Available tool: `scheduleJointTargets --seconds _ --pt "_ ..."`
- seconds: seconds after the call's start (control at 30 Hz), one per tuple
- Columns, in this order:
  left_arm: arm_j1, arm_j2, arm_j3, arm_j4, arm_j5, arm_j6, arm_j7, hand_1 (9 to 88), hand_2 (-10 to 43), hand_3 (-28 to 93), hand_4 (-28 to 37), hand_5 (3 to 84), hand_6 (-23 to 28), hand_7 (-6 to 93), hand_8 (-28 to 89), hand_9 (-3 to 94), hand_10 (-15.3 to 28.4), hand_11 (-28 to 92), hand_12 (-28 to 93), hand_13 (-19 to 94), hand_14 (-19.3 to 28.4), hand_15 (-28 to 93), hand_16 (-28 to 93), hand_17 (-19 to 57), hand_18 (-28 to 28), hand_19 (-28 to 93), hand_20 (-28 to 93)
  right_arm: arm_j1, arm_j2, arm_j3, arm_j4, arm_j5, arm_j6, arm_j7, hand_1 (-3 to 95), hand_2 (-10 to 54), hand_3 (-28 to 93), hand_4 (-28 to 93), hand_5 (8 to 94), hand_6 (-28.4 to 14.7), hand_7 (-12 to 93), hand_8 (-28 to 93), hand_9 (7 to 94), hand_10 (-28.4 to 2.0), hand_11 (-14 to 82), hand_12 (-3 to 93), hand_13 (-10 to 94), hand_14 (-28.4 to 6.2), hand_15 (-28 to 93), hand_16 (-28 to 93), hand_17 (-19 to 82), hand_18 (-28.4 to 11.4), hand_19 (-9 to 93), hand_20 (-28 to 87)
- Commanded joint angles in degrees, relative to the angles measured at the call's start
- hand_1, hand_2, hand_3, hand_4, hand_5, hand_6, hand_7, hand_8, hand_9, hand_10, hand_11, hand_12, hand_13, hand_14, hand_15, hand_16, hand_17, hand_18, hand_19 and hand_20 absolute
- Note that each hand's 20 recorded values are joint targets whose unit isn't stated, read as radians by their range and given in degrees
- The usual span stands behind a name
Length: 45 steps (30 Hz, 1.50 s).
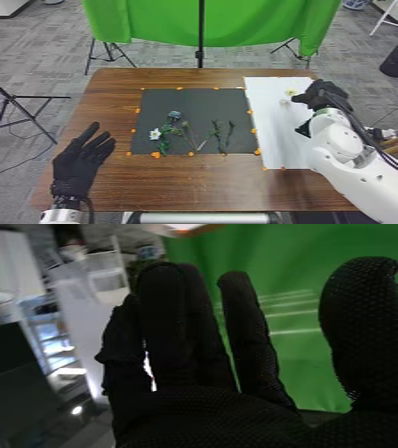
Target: Arrange flowers
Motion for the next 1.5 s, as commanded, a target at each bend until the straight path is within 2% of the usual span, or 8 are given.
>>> scheduleJointTargets --seconds 0.03,0.57,0.73,0.87,1.03,1.2,1.33,1.5 --pt "0.92 0.50 0.55 -0.13 -0.55 0.82 0.31 20.8 4.7 82 -28.3 37.7 8.2 11.2 -9 35.3 20.4 23 12 22 27.6 50 -7 -10.7 27.0 51 20 -3.70 2.36 2.34 2.54 -3.56 0.71 3.26 31.5 -9.5 74 -28 55.5 -1.7 13 -12 54.4 -18.4 19.2 13.5 55 -14.9 74 11 22 -24.4 82 43" --pt "0.58 0.56 0.79 -0.08 -0.90 1.19 0.08 20.8 4.7 82 -28.3 37.7 8.2 11.3 -9 35.3 20.2 23 12 22 27.7 50 -7 -10.7 26.9 51 20 5.34 3.79 -8.33 11.87 0.82 -7.47 2.66 34.3 -9.5 75 -28 51.2 -1.6 12 -12 50.6 -18.8 16.6 13.3 53 -15.4 74 9 22 -24.1 83 41" --pt "0.41 0.73 1.09 0.06 -0.98 1.28 0.37 20.9 4.8 82 -28.3 37.7 8.2 11.3 -9 35.2 20.1 23 12 22 27.7 50 -7 -10.7 26.9 51 20 8.84 3.03 -14.60 15.53 -1.72 -4.47 2.64 42.4 -9.5 76 -28 59.5 1.4 15 -13 67.1 -13.9 21.3 13.9 64 -10.7 68 11 25 -22.8 85 40" --pt "0.43 0.82 1.08 -0.02 -1.09 1.47 0.55 21.1 4.7 82 -28.3 37.7 8.2 11.3 -9 35.2 20.3 23 12 22 27.7 50 -7 -10.7 26.9 51 20 7.75 3.40 -15.52 15.41 -3.59 -1.56 2.67 57.4 -9.5 64 -28 79.7 2.7 16 -1 89.4 -7.1 9.2 30.4 77 -4.9 61 22 32 -21.0 89 40" --pt "0.63 0.78 1.01 -0.08 -1.20 1.54 0.46 21.1 4.7 82 -28.3 37.7 8.3 11.3 -9 35.2 20.3 23 12 22 27.6 50 -7 -10.7 26.9 51 20 5.36 3.85 -13.69 14.05 -5.98 0.91 2.98 60.7 -9.5 62 -28 87.1 3.5 17 2 93.7 -5.4 14.5 31.2 82 -3.8 62 22 34 -20.3 91 40" --pt "0.57 0.85 1.02 -0.09 -1.21 1.64 0.66 21.1 4.7 82 -28.3 37.7 8.3 11.2 -9 35.2 20.3 23 12 22 27.6 50 -7 -10.7 26.9 51 20 3.75 3.43 -9.81 11.27 -4.02 -0.06 3.77 55.7 -9.5 67 -28 84.2 1.6 16 2 92.0 -6.3 11.8 32.3 79 -4.9 65 21 33 -21.0 91 41" --pt "0.70 0.91 1.01 -0.12 -1.20 1.63 0.75 21.3 4.8 82 -28.3 37.7 8.2 11.2 -9 35.3 20.3 23 12 22 27.6 50 -7 -10.7 26.9 51 20 5.08 2.87 -10.23 10.68 -4.78 0.12 3.41 41.5 -9.5 80 -28 60.9 -2.2 16 -12 70.0 -13.8 28.9 16.6 66 -9.6 72 16 26 -24.2 87 46" --pt "0.62 1.65 1.39 -0.09 -1.58 1.80 1.13 21.3 4.7 82 -28.3 37.7 8.3 11.2 -9 35.2 20.3 23 12 22 27.6 50 -7 -10.7 26.9 51 20 7.11 2.08 -11.29 10.69 -2.78 -0.69 2.63 35.7 -9.5 81 -28 51.4 -10.3 10 -11 59.0 -18.6 27.5 14.1 58 -13.2 75 14 23 -26.4 85 46"
